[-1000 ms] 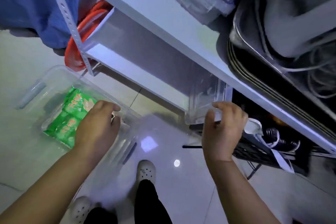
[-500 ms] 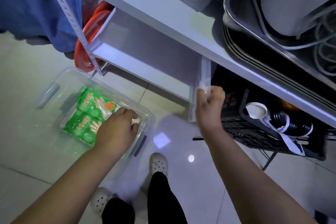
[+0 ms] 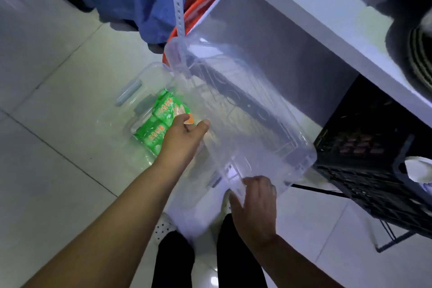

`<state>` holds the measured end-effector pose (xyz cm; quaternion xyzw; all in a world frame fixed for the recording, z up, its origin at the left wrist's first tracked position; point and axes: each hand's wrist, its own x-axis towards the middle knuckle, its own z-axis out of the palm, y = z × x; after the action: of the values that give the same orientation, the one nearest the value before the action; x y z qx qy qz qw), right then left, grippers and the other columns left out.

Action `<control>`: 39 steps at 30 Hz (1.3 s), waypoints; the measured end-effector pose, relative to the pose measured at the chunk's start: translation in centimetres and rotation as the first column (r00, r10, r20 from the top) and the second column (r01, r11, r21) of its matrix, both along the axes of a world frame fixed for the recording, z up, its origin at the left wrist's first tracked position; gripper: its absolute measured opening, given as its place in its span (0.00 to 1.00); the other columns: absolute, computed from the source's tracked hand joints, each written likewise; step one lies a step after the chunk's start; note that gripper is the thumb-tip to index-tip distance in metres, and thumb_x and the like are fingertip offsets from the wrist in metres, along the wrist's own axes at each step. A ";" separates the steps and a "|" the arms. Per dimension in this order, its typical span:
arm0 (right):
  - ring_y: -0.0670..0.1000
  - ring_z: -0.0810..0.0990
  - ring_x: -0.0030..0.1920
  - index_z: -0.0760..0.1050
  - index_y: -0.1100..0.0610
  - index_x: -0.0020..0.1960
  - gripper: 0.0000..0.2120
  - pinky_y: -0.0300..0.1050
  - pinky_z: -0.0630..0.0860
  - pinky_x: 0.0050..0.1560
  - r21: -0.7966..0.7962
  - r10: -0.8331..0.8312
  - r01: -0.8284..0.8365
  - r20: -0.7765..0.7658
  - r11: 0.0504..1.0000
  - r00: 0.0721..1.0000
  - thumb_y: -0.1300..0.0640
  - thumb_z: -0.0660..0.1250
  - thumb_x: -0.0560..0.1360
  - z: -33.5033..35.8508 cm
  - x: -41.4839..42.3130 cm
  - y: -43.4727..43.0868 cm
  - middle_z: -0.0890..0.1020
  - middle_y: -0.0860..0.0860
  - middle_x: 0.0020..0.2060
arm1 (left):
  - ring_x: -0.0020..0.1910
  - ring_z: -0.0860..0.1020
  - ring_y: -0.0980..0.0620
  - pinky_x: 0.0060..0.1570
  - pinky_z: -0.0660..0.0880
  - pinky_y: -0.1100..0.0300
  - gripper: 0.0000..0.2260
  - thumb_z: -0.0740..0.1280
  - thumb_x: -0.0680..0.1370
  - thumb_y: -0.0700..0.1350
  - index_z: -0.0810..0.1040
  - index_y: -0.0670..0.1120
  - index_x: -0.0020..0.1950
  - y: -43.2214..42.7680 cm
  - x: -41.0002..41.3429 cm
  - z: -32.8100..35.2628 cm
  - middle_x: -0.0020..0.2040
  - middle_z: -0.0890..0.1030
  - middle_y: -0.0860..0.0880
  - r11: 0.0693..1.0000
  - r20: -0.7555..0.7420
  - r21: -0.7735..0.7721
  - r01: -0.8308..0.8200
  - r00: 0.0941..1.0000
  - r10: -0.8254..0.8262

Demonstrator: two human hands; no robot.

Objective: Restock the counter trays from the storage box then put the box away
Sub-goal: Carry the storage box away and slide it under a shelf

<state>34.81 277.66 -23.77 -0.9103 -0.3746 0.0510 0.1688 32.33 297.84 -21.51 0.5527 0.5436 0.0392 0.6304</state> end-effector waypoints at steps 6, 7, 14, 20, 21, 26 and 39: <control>0.55 0.67 0.38 0.71 0.58 0.43 0.10 0.47 0.64 0.39 -0.051 0.307 -0.305 0.040 0.951 0.951 0.51 0.62 0.71 -4.1 -1.4 0.6 0.76 0.56 0.35 | 0.43 0.81 0.41 0.48 0.79 0.41 0.19 0.74 0.69 0.48 0.67 0.45 0.50 1.6 -4.6 -4.2 0.34 0.74 0.49 0.965 -0.163 0.141 -0.222 0.956 0.243; 0.56 0.69 0.37 0.68 0.58 0.44 0.11 0.48 0.66 0.38 -0.084 0.337 -0.333 0.041 0.939 0.941 0.50 0.63 0.70 -5.0 -1.6 1.1 0.76 0.56 0.35 | 0.42 0.80 0.40 0.47 0.79 0.42 0.19 0.74 0.69 0.48 0.67 0.43 0.51 2.0 -5.4 -5.2 0.34 0.74 0.49 0.964 -0.206 0.162 -0.212 0.948 0.243; 0.56 0.70 0.39 0.66 0.57 0.44 0.17 0.49 0.68 0.40 -0.163 0.376 -0.371 0.001 0.914 0.927 0.52 0.71 0.65 -12.8 -4.9 2.4 0.74 0.56 0.38 | 0.54 0.76 0.39 0.53 0.74 0.52 0.26 0.73 0.68 0.51 0.72 0.39 0.60 4.0 -8.8 -13.8 0.56 0.74 0.40 0.971 -0.438 0.199 -0.135 0.874 0.211; 0.55 0.66 0.40 0.66 0.58 0.45 0.25 0.48 0.65 0.42 -0.163 0.384 -0.384 -0.031 0.909 0.923 0.54 0.79 0.57 -16.2 -6.1 2.9 0.77 0.57 0.36 | 0.48 0.79 0.42 0.57 0.75 0.42 0.29 0.73 0.71 0.44 0.65 0.37 0.66 4.4 -9.7 -17.7 0.45 0.75 0.46 0.961 -0.235 -0.023 -0.275 0.936 0.262; 0.55 0.66 0.40 0.66 0.59 0.44 0.27 0.48 0.67 0.41 -0.176 0.386 -0.386 -0.032 0.906 0.922 0.54 0.80 0.56 -16.3 -6.1 2.9 0.78 0.57 0.36 | 0.42 0.78 0.43 0.55 0.76 0.41 0.23 0.72 0.72 0.42 0.68 0.37 0.62 4.4 -9.8 -18.0 0.39 0.73 0.48 0.963 -0.214 -0.027 -0.269 0.942 0.258; 0.55 0.67 0.41 0.67 0.60 0.43 0.31 0.49 0.69 0.42 -0.214 0.470 -0.463 -0.020 0.860 0.882 0.48 0.81 0.52 -17.3 -6.2 3.1 0.78 0.56 0.35 | 0.34 0.75 0.46 0.52 0.77 0.40 0.10 0.71 0.72 0.39 0.69 0.43 0.40 4.3 -10.6 -18.6 0.31 0.69 0.48 0.961 -0.174 0.009 -0.275 0.946 0.272; 0.61 0.80 0.41 0.79 0.60 0.46 0.15 0.52 0.73 0.44 -0.212 0.392 -0.429 -0.195 0.878 0.899 0.54 0.77 0.64 -18.9 -4.7 4.8 0.81 0.57 0.41 | 0.48 0.79 0.35 0.54 0.76 0.40 0.10 0.69 0.73 0.43 0.74 0.42 0.51 3.8 -17.0 -21.4 0.45 0.74 0.40 0.913 -0.291 0.160 -0.375 0.866 0.406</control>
<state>30.09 282.45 -42.71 -0.8175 -0.5365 0.1989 0.0654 15.36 301.64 -42.91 0.4606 0.7360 0.1032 0.4853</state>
